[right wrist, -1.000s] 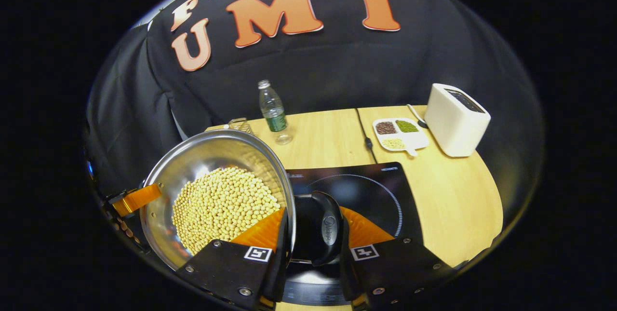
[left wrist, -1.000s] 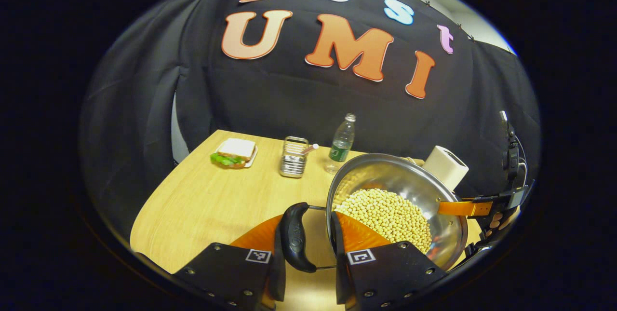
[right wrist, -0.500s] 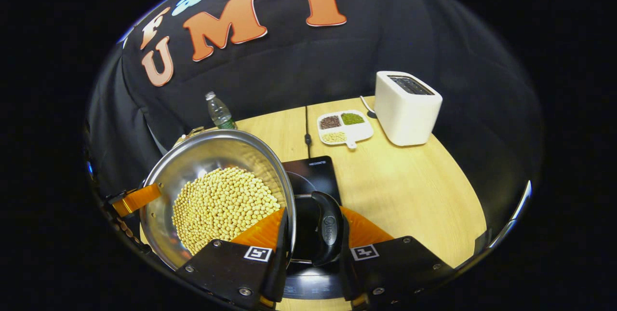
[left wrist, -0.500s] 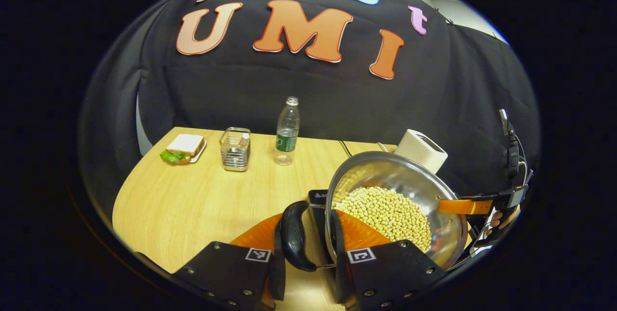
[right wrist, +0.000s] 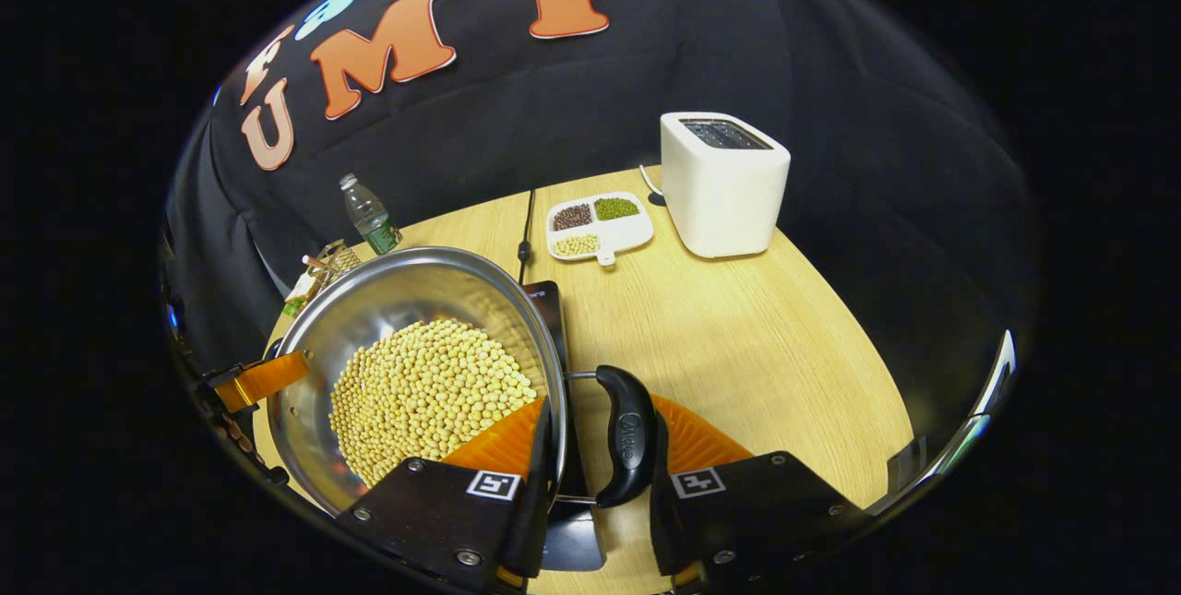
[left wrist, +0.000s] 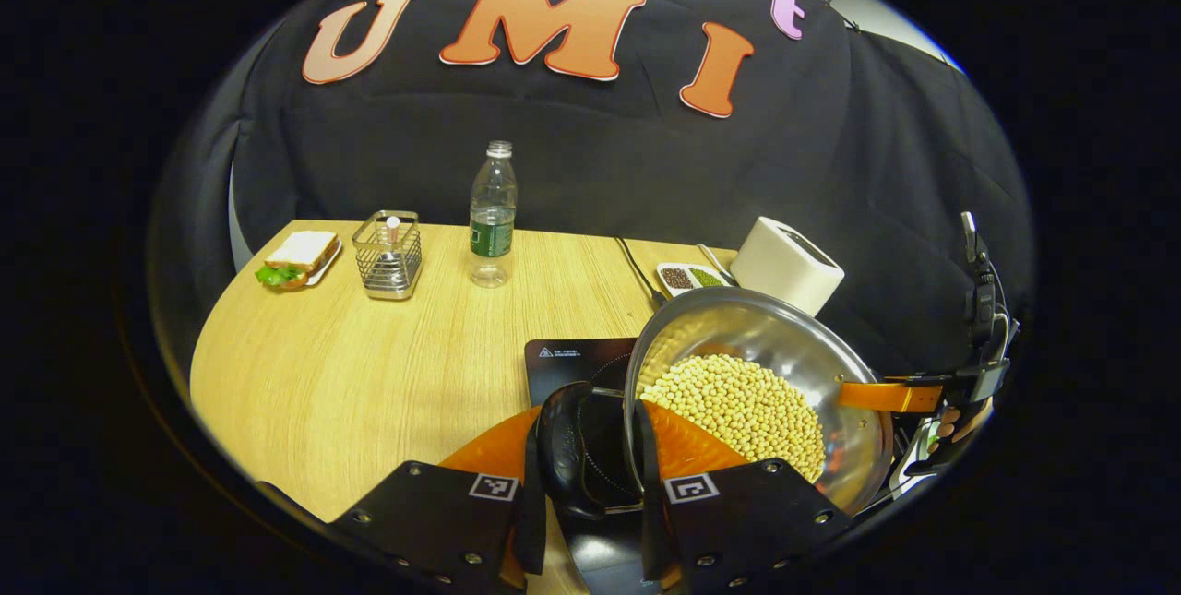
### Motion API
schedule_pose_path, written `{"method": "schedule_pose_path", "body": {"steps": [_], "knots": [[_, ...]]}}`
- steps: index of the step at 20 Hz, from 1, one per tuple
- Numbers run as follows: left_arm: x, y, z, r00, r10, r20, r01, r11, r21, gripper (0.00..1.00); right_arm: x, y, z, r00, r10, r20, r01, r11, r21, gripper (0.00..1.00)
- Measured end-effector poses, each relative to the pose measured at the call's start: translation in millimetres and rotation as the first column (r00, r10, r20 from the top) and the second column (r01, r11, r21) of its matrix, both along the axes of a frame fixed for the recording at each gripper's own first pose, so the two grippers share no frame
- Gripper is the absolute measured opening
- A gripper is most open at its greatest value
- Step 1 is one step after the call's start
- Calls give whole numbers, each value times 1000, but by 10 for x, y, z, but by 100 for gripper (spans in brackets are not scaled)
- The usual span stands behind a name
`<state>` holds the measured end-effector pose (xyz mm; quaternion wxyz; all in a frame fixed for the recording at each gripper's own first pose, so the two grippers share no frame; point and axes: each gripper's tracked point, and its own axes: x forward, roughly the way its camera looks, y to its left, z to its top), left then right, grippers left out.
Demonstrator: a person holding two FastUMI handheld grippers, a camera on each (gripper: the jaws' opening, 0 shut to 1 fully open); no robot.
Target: First push the handle of the pot to place it horizontally, then grasp the pot with both hands and set it on the induction cooktop.
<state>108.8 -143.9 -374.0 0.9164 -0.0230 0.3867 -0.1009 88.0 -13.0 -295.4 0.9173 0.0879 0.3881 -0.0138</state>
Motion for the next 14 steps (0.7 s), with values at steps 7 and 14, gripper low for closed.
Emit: {"method": "schedule_pose_path", "body": {"steps": [7, 14], "knots": [[-19, -113, -192, 999, -1, -45, 1, 1000, -9, 42, -25, -69, -50, 1000, -10, -16, 9, 1000, -16, 45], [-4, -84, -287, 997, 10, -82, -11, 1000, -18, 43, -19, -85, -52, 1000, 2, -17, -3, 999, -34, 47]]}}
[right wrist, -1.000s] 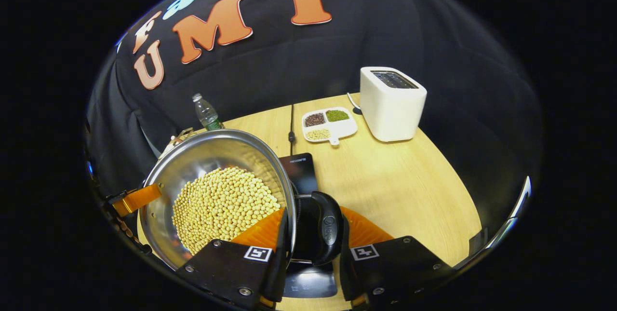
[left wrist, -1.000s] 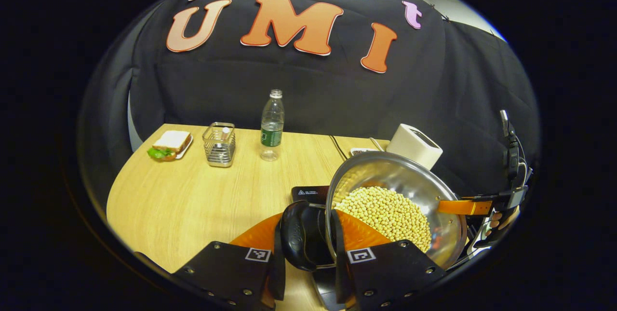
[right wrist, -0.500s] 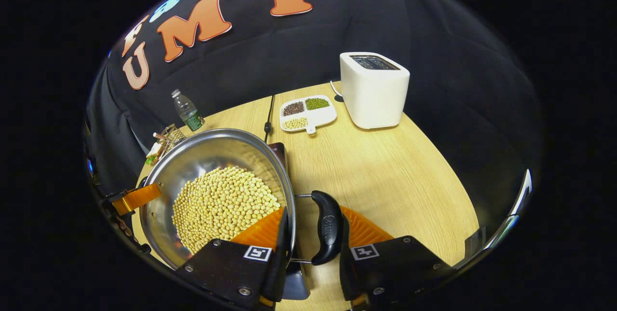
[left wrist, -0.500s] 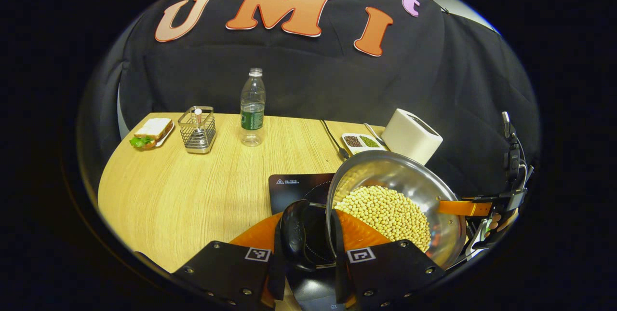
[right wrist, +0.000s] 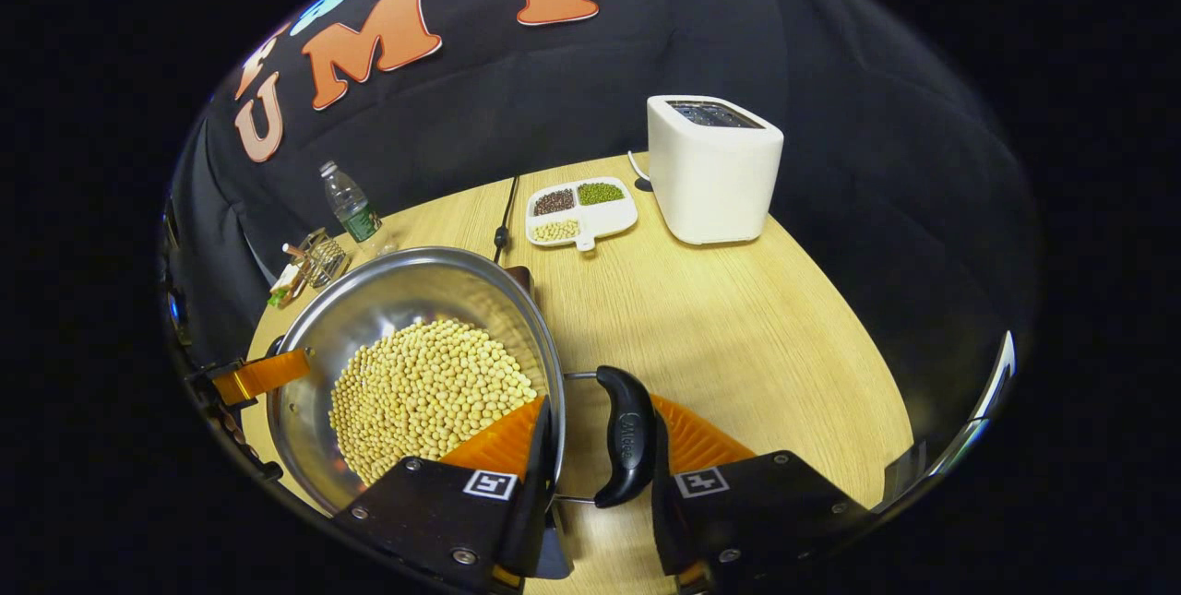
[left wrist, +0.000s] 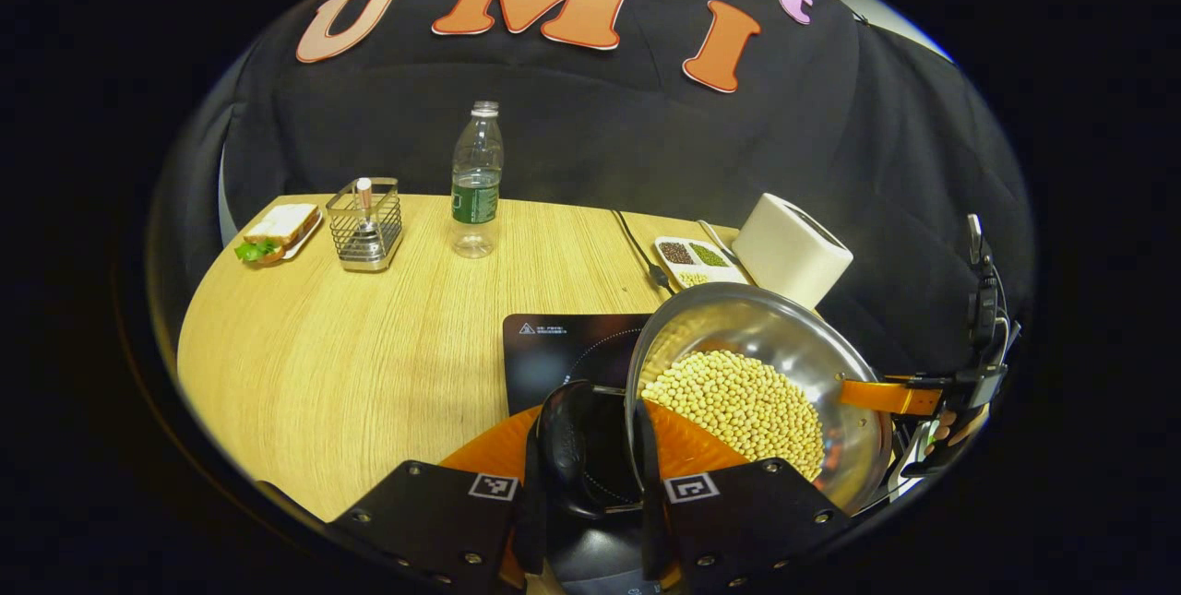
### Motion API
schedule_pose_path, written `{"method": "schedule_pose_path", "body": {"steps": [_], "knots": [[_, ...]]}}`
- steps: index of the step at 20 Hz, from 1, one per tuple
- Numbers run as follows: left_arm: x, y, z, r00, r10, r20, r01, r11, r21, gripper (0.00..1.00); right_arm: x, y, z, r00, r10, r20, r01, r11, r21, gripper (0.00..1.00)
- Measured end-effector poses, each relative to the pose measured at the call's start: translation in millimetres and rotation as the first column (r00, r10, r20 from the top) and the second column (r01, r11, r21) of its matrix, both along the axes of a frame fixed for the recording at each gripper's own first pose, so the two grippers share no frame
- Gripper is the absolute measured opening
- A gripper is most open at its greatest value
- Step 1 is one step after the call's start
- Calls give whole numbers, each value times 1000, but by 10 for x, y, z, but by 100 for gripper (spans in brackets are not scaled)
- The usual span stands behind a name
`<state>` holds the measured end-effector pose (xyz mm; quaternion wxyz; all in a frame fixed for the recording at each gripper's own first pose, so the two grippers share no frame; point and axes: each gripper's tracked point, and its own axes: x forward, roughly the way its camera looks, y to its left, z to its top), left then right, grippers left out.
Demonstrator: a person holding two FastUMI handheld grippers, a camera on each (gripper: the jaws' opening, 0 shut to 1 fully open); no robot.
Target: First push the handle of the pot to place it horizontally, then grasp the pot with both hands and set it on the induction cooktop.
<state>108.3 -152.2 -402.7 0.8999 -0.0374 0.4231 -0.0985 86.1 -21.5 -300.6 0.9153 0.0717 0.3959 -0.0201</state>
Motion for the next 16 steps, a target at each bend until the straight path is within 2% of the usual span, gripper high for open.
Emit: {"method": "schedule_pose_path", "body": {"steps": [2, 4, 5, 6, 8, 9, 10, 13, 16], "knots": [[-52, -28, -51, 1000, -1, -25, 1, 1000, -1, 46, 9, -4, -6, 1000, 20, 8, -20, 999, -26, 52], [36, -9, 104, 999, -32, 43, 30, 998, 52, 54, 2, 2, 30, 1000, 26, 15, -25, 999, -30, 58], [99, 23, 217, 995, -42, 86, 35, 996, 79, 55, 25, -5, 83, 999, 27, 32, -26, 999, -35, 57], [116, 49, 315, 993, -39, 113, 28, 995, 99, 59, 19, -38, 201, 998, 23, 59, -20, 999, -45, 66], [116, 61, 549, 987, -16, 160, 0, 995, 97, 76, 59, -72, 432, 991, 19, 133, -8, 997, -81, 88], [115, 92, 684, 982, -6, 189, -11, 996, 89, 90, 72, -88, 596, 985, 20, 174, -4, 996, -94, 95], [123, 103, 838, 975, 5, 223, -22, 997, 75, 93, 66, -79, 780, 976, 23, 214, -2, 995, -98, 95], [66, 120, 1422, 943, 22, 332, -34, 999, 31, 93, -58, -13, 1304, 944, 42, 328, -11, 995, -94, 95], [39, 241, 2097, 889, 25, 458, -55, 997, 52, 93, -231, 25, 1846, 901, 49, 432, -13, 996, -86, 95]]}}
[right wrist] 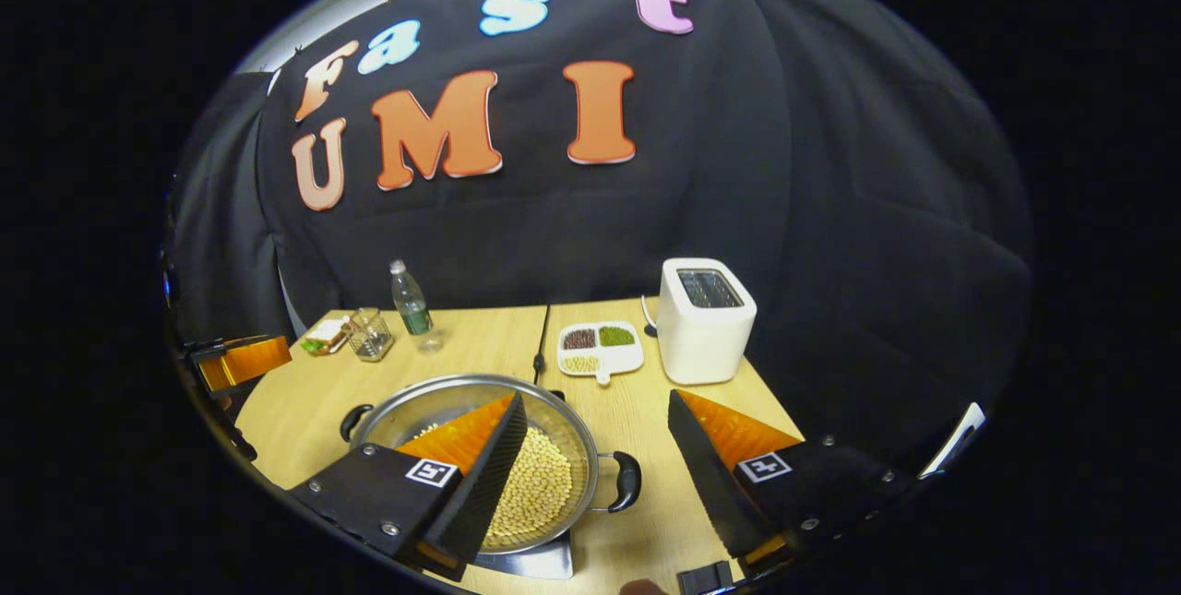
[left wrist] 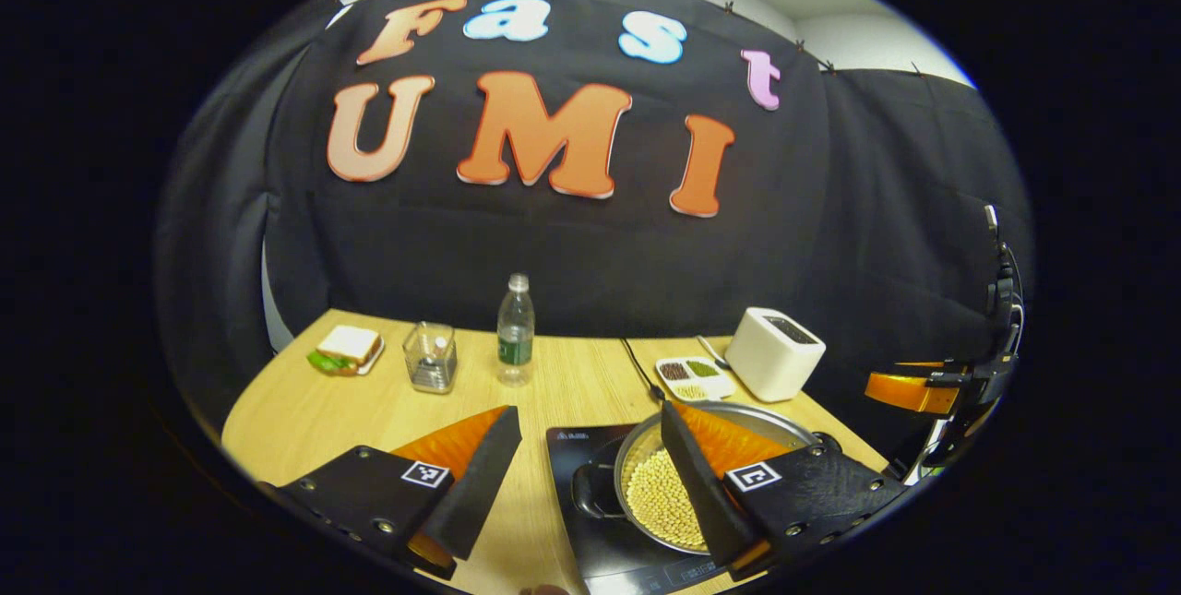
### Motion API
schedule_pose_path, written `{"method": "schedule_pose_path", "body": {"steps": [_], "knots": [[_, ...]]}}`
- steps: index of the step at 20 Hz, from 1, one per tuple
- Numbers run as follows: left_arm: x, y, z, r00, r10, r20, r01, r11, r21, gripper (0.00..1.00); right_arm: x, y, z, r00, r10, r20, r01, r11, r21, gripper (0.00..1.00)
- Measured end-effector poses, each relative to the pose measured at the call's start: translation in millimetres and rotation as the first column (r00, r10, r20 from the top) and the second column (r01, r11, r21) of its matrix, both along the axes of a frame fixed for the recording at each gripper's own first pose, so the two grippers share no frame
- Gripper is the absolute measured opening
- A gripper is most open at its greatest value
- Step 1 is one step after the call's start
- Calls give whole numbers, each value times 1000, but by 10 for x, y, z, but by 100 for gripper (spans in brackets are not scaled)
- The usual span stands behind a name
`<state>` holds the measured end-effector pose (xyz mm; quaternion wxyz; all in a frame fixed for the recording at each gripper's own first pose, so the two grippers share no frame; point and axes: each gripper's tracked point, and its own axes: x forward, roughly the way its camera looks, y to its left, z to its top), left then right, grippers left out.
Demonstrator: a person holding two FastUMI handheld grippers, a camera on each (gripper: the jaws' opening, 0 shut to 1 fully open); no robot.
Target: First push the handle of the pot to place it horizontally, then grasp the pot with both hands and set it on the induction cooktop.
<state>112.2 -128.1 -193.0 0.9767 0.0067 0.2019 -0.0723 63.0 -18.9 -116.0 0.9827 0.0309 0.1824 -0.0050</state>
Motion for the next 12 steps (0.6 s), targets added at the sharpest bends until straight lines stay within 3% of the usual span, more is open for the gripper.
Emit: {"method": "schedule_pose_path", "body": {"steps": [4, 8, 10, 12], "knots": [[-231, 136, 876, 990, 29, 135, -34, 999, 35, 93, -195, 102, 554, 994, 39, 105, -42, 999, 26, 94], [-402, 319, 1740, 948, 75, 310, -84, 996, 18, 91, -356, 84, 954, 982, 48, 184, -56, 998, 35, 95], [-492, 488, 1983, 923, 105, 371, -130, 991, 42, 90, -400, 32, 1063, 977, 38, 210, -47, 998, 38, 95], [-577, 529, 2060, 915, 120, 385, -146, 989, 40, 90, -451, 12, 1128, 973, 31, 230, -41, 998, 39, 94]]}}
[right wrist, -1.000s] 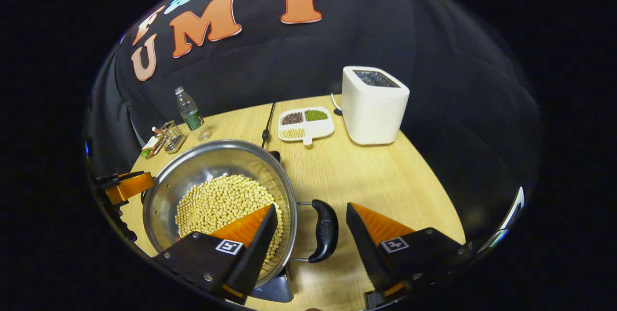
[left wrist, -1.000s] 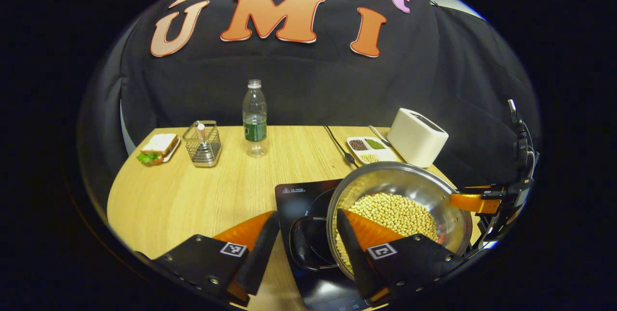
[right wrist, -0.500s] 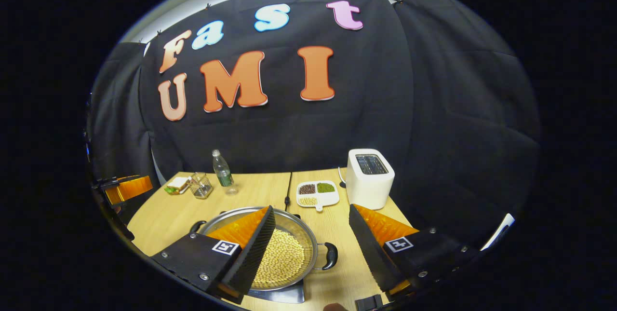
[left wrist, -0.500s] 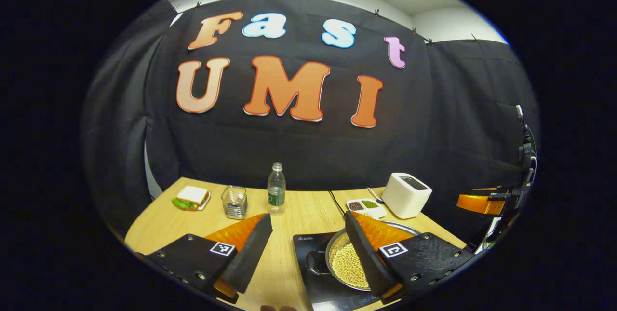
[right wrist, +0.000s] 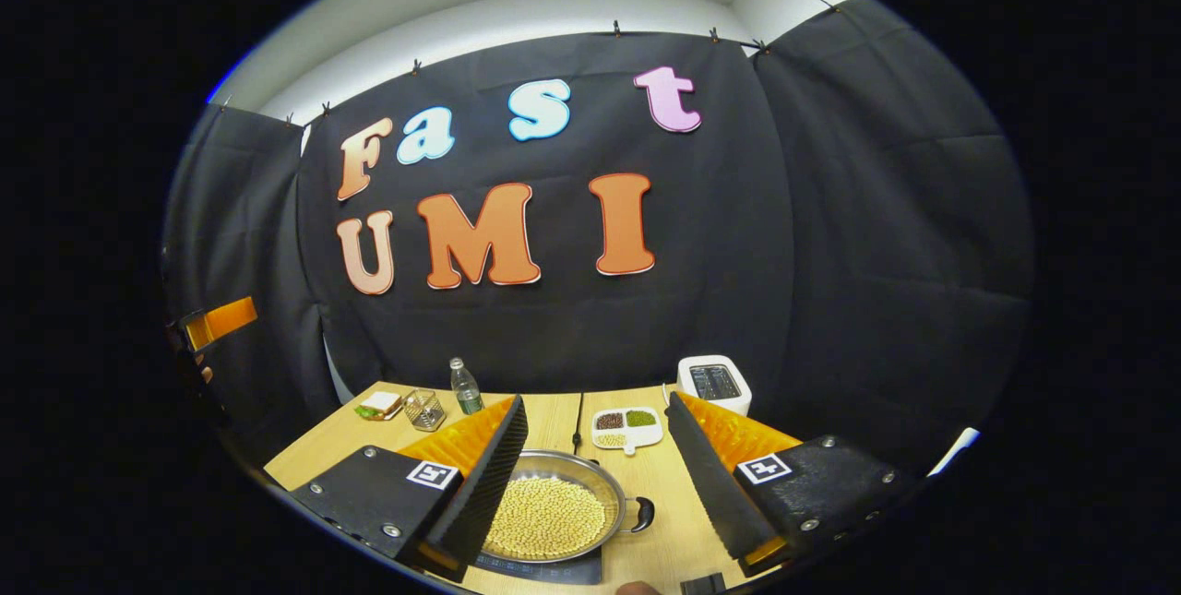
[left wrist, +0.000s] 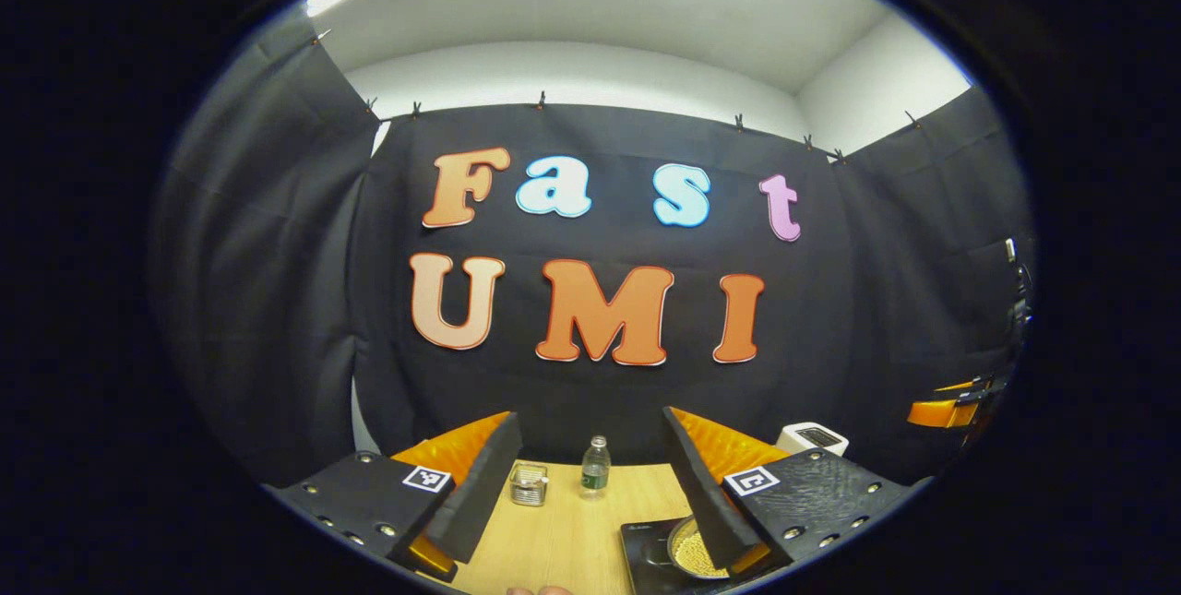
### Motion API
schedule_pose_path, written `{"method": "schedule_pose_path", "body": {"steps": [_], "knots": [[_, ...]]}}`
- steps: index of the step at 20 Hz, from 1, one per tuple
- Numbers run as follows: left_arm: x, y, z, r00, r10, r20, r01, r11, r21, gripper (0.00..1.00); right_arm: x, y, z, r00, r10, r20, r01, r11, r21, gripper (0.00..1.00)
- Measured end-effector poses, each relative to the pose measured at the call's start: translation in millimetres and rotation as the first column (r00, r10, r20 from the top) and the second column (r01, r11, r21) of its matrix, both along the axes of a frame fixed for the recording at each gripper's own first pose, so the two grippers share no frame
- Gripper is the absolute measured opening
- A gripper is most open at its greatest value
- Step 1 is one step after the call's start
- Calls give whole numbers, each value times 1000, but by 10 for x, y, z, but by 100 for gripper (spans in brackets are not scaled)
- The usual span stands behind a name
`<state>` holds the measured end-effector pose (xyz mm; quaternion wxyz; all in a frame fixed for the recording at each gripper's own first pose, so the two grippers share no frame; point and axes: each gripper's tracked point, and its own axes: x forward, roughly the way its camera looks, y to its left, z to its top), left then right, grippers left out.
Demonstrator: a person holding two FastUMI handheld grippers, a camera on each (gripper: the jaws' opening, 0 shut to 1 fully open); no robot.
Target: First push the handle of the pot to place it horizontally, then grasp the pot with both hands and set it on the induction cooktop.
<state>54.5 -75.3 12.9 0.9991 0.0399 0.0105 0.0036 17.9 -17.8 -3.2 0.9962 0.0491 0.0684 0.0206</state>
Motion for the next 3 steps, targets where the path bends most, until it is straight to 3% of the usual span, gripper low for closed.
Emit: {"method": "schedule_pose_path", "body": {"steps": [3], "knots": [[-71, 44, -43, 1000, 2, -8, -2, 1000, -3, 91, -71, 8, 59, 1000, 7, 22, -7, 1000, 1, 94]]}}
